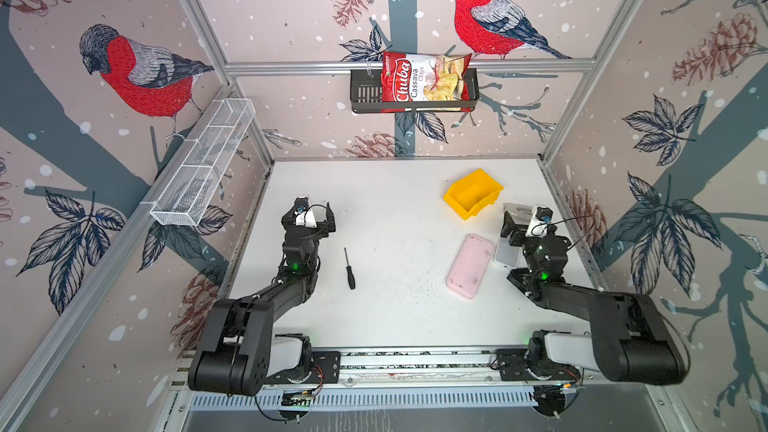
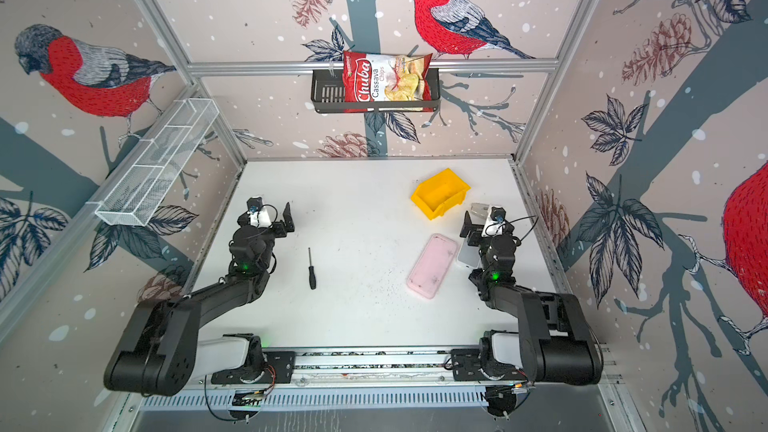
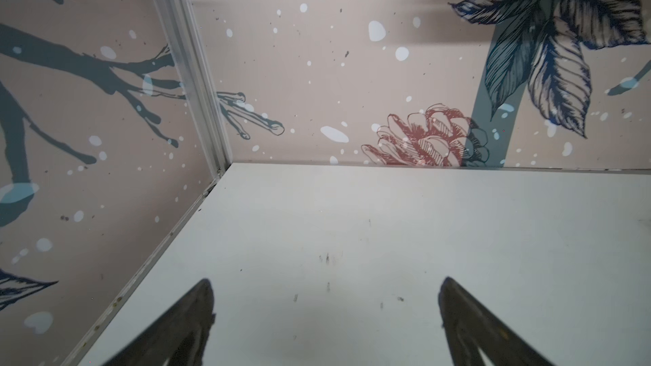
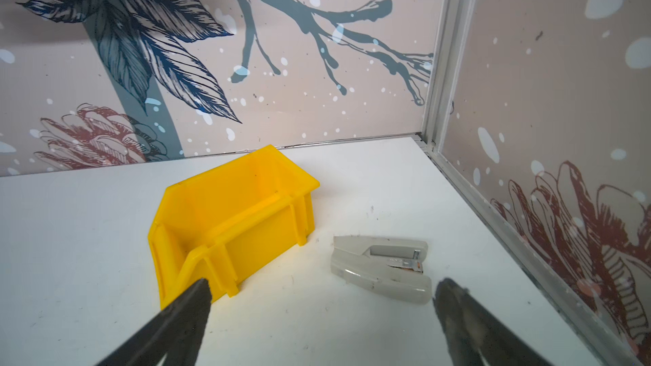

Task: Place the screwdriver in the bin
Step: 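Reach the left gripper over the black-handled screwdriver while the right arm advances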

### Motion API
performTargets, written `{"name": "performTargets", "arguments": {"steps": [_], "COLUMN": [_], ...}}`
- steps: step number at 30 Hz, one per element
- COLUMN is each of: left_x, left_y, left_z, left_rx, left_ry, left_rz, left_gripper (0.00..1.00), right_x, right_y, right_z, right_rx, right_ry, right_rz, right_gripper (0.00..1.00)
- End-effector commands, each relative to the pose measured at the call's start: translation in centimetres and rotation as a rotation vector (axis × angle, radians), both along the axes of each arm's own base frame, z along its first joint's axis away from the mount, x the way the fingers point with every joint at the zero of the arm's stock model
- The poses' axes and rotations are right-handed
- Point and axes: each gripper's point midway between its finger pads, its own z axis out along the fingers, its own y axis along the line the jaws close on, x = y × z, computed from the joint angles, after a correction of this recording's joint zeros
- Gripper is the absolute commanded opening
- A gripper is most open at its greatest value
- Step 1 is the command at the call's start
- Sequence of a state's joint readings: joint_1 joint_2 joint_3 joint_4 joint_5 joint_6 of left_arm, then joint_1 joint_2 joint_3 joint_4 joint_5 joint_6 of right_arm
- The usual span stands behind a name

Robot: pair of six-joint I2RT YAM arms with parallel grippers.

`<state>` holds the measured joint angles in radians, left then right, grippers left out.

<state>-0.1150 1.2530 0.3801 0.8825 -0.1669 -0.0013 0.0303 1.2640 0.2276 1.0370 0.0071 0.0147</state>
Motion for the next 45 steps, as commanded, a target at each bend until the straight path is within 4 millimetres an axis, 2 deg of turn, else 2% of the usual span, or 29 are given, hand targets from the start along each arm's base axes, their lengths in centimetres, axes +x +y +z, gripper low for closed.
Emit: {"name": "performTargets", "arguments": {"steps": [1,6,9,17,23,26,30,35,40,45], "left_x": [-0.5,-2.1,-3.6,-6.2,-8.6,-9.3,-10.3,-11.9,-12.9,-13.7], "left_y": [-1.9,-3.9,-4.5,-6.3,-8.2,-8.6,-8.0,-7.9,-8.3,-9.0], "left_z": [-2.0,-2.8,-3.7,-4.9,-6.7,-7.2,-8.3,-11.5,-14.0,-15.4], "left_rx": [-0.041,-0.159,-0.234,-0.354,-0.452,-0.492,-0.484,-0.44,-0.373,-0.286], "left_ry": [0.161,0.307,0.393,0.615,0.793,0.835,0.911,1.088,1.239,1.331], "left_rz": [-0.07,-0.102,-0.107,-0.098,-0.085,-0.077,-0.023,0.021,0.04,0.09], "left_gripper": [0.98,0.97,0.98,0.98,0.98,0.98,0.97,0.97,0.95,0.84], "right_x": [-0.5,-1.9,-2.9,-6.3,-8.8,-9.8,-11.5,-13.7,-15.1,-15.9], "right_y": [1.3,3.6,5.8,13.0,18.1,20.4,23.7,27.2,29.3,30.3], "right_z": [0.1,1.5,2.3,3.5,3.9,4.2,4.4,3.6,2.6,1.8], "right_rx": [-0.067,-0.134,-0.172,-0.296,-0.38,-0.393,-0.419,-0.463,-0.48,-0.481], "right_ry": [0.034,0.031,0.031,0.049,0.041,0.027,0.029,0.035,0.052,0.068], "right_rz": [0.064,0.147,0.239,0.574,0.753,0.843,0.985,1.113,1.175,1.208], "right_gripper": [1.0,1.0,1.0,0.99,0.99,1.0,0.99,1.0,0.99,1.0]}}
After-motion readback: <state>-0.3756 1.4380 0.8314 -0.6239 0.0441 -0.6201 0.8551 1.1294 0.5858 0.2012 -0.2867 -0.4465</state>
